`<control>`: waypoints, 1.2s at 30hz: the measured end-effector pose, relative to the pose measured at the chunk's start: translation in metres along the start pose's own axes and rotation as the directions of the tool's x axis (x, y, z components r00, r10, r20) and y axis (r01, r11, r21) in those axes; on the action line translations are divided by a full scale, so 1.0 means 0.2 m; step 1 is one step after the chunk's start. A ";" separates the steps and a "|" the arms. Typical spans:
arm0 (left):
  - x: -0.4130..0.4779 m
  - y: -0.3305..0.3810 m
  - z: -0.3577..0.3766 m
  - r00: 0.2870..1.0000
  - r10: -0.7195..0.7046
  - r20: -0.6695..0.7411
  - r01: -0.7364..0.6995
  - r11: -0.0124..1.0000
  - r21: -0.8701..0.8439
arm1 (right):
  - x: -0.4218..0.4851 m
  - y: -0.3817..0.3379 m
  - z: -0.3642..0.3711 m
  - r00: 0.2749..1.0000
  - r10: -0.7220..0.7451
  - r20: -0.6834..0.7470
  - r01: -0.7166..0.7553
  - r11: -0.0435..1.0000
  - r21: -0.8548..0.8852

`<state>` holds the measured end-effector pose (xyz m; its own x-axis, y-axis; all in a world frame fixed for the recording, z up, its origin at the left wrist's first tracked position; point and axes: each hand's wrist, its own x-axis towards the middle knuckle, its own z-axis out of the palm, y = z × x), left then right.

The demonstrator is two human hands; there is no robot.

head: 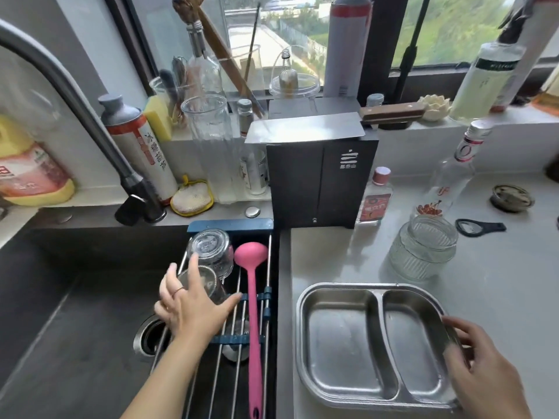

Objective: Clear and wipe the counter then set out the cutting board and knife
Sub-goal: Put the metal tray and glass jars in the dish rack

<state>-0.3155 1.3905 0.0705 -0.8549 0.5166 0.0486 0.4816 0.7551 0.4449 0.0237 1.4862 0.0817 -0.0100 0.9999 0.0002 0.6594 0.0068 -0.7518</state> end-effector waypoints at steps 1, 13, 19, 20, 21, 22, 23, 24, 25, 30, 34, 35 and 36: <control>-0.03 0.09 0.01 0.996 0.084 -0.011 -0.084 0.995 -0.059 | 0.00 0.00 -0.01 1.000 0.000 0.009 0.000 1.000 0.023; -0.41 1.30 0.44 0.764 0.412 0.496 -0.289 0.907 -0.307 | -0.02 0.07 -0.13 1.000 -0.002 0.005 0.001 0.998 0.061; -0.38 1.33 0.55 0.797 0.386 0.465 -0.223 0.902 -0.369 | -0.05 0.08 -0.14 0.998 0.029 0.051 -0.031 0.999 0.040; -0.38 1.34 0.55 0.803 0.397 0.445 -0.232 0.896 -0.379 | -0.05 0.08 -0.14 0.997 0.031 0.064 -0.033 0.999 0.040; -0.38 1.34 0.56 0.814 0.404 0.418 -0.239 0.888 -0.393 | -0.05 0.08 -0.14 0.997 0.030 0.075 -0.033 0.998 0.044; -0.38 1.35 0.56 0.829 0.407 0.383 -0.236 0.876 -0.420 | -0.05 0.08 -0.14 0.996 0.026 0.086 -0.031 0.998 0.049; -0.38 1.35 0.55 0.842 0.412 0.349 -0.225 0.856 -0.466 | -0.04 0.09 -0.14 0.995 0.021 0.098 -0.026 0.998 0.050; -0.37 1.34 0.53 0.849 0.421 0.319 -0.214 0.826 -0.521 | -0.04 0.09 -0.14 0.994 0.012 0.111 -0.017 0.999 0.046; -0.37 1.33 0.50 0.851 0.435 0.294 -0.211 0.796 -0.568 | -0.04 0.09 -0.14 0.992 0.000 0.123 -0.005 0.999 0.040; -0.29 1.10 0.20 0.901 0.401 0.167 -0.222 0.754 -0.618 | -0.03 0.07 -0.14 0.979 -0.008 0.202 0.001 0.999 0.036; -0.26 0.65 -0.15 0.956 0.292 -0.012 -0.245 0.778 -0.578 | 0.00 0.05 -0.11 0.963 0.016 0.270 -0.015 1.000 -0.006; -0.26 0.53 -0.23 0.968 0.248 -0.042 -0.228 0.791 -0.567 | 0.00 0.04 -0.11 0.962 0.023 0.272 -0.020 1.000 -0.014; -0.26 0.41 -0.30 0.977 0.202 -0.067 -0.206 0.816 -0.540 | 0.01 0.02 -0.10 0.961 0.029 0.274 -0.024 0.999 -0.022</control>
<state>-0.2433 1.4005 0.1586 -0.7510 0.6302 0.1972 0.4648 0.2923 0.8358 0.0414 1.4875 0.0907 -0.1964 0.9593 -0.2028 0.6757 -0.0174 -0.7369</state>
